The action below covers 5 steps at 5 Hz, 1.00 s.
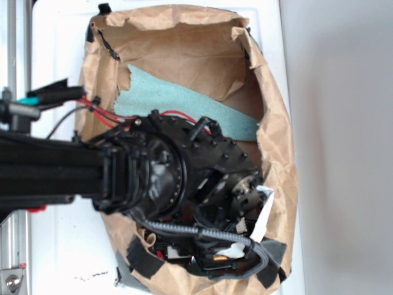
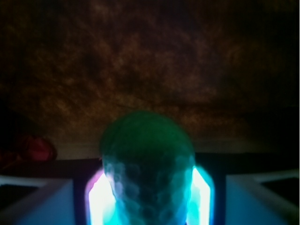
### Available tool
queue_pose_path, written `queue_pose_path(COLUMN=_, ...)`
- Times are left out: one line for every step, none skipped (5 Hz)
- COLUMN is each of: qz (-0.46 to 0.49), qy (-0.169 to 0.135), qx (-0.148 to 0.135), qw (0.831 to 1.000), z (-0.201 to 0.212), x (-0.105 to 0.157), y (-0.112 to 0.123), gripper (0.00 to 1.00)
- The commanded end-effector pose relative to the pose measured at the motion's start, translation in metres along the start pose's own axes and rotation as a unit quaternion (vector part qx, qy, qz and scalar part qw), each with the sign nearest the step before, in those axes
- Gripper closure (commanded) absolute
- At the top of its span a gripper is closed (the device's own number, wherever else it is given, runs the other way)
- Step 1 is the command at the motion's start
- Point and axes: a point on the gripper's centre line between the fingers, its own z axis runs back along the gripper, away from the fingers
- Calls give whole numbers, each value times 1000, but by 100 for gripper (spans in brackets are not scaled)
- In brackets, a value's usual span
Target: Grab the green ball.
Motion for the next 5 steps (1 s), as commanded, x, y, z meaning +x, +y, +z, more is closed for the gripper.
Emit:
queue_pose_path(qz=60, qy=48, qx=41, qw=996, z=21, x=-4, y=-14, gripper=100)
queue_pose_path(qz=158, qy=57, qx=119, qw=979, z=60, x=-7, y=-17, gripper=100)
queue_pose_path(qz=240, qy=74, qx=188, qw=949, z=88, x=5, y=-21, gripper=100)
queue_pose_path(qz=331, qy=112, qx=219, qw=911, z=107, x=10, y=-14, gripper=100)
queue_pose_path(qz=442, qy=125, qx=245, qw=854, z=116, x=4, y=-1, gripper=100)
